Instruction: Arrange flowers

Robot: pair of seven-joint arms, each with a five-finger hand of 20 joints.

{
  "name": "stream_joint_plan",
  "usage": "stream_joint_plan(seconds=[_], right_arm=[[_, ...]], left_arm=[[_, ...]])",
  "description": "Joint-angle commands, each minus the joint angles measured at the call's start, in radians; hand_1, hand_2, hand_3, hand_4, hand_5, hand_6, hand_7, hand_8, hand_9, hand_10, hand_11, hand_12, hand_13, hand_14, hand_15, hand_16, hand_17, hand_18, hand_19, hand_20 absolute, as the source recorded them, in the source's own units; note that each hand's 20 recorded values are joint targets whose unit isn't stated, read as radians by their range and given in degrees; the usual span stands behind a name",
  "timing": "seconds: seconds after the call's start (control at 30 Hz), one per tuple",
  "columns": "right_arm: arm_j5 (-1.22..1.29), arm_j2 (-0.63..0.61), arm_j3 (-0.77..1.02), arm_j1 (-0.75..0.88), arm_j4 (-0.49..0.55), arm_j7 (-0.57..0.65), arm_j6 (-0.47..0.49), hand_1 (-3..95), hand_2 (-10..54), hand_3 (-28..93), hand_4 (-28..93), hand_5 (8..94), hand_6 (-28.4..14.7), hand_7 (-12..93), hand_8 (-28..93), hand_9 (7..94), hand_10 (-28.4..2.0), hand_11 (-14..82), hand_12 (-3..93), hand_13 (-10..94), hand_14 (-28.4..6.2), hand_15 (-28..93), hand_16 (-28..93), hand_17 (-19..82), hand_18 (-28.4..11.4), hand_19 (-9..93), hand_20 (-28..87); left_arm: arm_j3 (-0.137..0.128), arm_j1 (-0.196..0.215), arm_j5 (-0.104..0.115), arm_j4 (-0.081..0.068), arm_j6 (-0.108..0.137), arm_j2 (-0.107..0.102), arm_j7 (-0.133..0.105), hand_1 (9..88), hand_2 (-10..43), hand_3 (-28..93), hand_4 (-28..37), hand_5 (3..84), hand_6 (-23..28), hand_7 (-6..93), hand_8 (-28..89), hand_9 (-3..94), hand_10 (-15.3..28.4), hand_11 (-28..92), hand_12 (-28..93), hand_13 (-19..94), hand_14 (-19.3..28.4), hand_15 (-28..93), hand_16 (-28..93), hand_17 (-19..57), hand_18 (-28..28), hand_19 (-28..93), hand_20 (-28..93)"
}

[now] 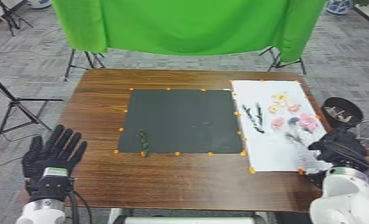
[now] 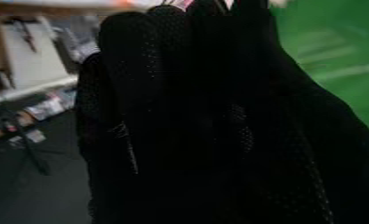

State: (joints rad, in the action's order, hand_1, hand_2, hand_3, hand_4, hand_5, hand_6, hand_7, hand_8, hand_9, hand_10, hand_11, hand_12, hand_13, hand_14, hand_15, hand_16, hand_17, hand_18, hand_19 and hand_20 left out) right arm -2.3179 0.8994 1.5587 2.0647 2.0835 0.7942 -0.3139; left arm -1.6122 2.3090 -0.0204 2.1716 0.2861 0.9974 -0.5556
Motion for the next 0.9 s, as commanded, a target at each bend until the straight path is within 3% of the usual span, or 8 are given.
stream_joint_plan(seconds=[0.03,0.23,0.33,0.63,0.9], right_arm=[[-0.017,-0.052,-0.044,-0.074,0.075,-0.034,-0.07,53.7,-9.5,80,-21,86.6,0.1,25,4,92.3,-10.7,5.1,34.3,78,-7.9,41,42,30,-20.8,74,36],[0.023,-0.02,-0.184,-0.232,0.066,-0.045,-0.109,49.9,-9.5,84,-19,86.8,0.1,26,5,92.8,-10.8,5.9,35.3,78,-8.1,42,42,30,-20.9,74,36],[0.011,0.012,-0.292,-0.322,0.04,-0.064,-0.131,46.6,-9.5,87,-16,86.0,-0.2,29,7,93.2,-11.4,7.3,36.7,78,-8.7,44,42,29,-21.2,74,36],[0.032,0.156,-0.578,-0.559,-0.048,-0.027,-0.057,39.0,-9.5,92,-5,80.3,-0.5,44,10,92.4,-11.0,13.3,42.1,73,-12.0,60,36,29,-23.2,76,37],[-0.002,0.273,-0.729,-0.656,-0.145,-0.03,-0.027,38.0,-9.5,93,-3,79.1,-1.3,48,9,92.1,-11.7,15.5,42.4,73,-13.2,63,36,29,-24.9,78,37]], left_arm=[[0.007,0.009,-0.005,-0.003,-0.004,0.003,0.01,24.3,18.9,72,-28.3,43.8,10.4,15.3,-8,36.0,16.3,28,12,26,17.2,45,-9,-6.1,14.5,38,9],[0.01,0.022,-0.002,0.003,0.009,0.001,0.007,24.2,18.9,72,-28.3,43.7,10.4,15.1,-8,35.9,16.3,28,11,26,17.3,45,-9,-6.1,14.5,38,9],[0.02,0.013,-0.012,0.001,0.009,0.002,0.024,24.2,18.9,72,-28.3,43.7,10.3,15.2,-8,35.9,16.3,28,12,26,17.3,45,-9,-6.1,14.5,38,9],[0.041,-0.012,-0.016,-0.004,0.017,-0.004,0.038,25.2,19.6,74,-28.1,43.7,10.3,15.3,-8,35.9,16.2,28,12,26,17.3,45,-9,-6.2,14.5,38,9],[0.058,-0.041,-0.024,-0.012,0.027,-0.01,0.063,25.2,19.2,73,-28.2,43.7,10.3,15.3,-8,35.8,16.4,28,11,26,17.3,45,-9,-6.2,14.5,38,8]])
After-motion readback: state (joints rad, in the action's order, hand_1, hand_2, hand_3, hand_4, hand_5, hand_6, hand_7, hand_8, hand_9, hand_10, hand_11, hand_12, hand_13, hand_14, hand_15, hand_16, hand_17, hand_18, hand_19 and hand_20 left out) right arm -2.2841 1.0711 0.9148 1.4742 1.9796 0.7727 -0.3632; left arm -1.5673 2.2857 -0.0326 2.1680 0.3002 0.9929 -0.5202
